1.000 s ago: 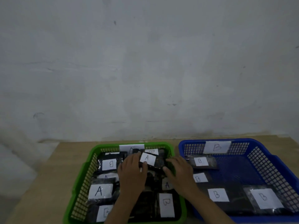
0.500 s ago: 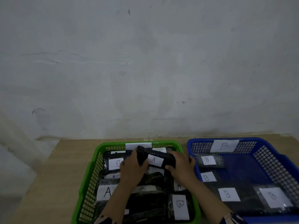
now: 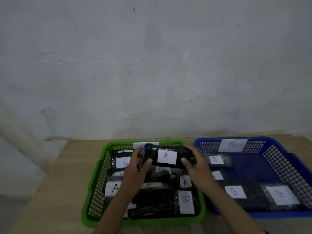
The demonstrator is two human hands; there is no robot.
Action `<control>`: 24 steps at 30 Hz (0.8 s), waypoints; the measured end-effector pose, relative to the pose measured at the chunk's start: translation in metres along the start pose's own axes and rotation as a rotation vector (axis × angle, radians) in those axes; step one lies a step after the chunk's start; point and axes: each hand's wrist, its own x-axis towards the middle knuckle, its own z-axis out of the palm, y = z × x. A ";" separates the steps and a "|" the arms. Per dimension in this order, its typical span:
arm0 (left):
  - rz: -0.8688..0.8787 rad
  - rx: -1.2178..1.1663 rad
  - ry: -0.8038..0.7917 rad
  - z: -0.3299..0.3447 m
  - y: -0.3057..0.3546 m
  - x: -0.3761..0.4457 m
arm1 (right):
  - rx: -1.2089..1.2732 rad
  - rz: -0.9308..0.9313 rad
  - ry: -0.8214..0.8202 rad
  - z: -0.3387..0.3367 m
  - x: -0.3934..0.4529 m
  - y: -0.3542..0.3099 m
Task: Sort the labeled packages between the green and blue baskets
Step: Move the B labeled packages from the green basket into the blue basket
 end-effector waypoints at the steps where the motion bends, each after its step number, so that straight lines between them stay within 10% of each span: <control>1: -0.001 0.110 0.008 -0.002 -0.005 -0.005 | 0.024 0.017 0.040 -0.002 -0.001 0.001; 7: -0.002 0.712 -0.058 -0.011 -0.024 -0.028 | 0.083 0.085 0.170 -0.013 -0.009 0.011; 24: 0.160 0.963 -0.570 0.059 0.016 -0.033 | 0.096 0.135 0.309 -0.032 -0.047 0.040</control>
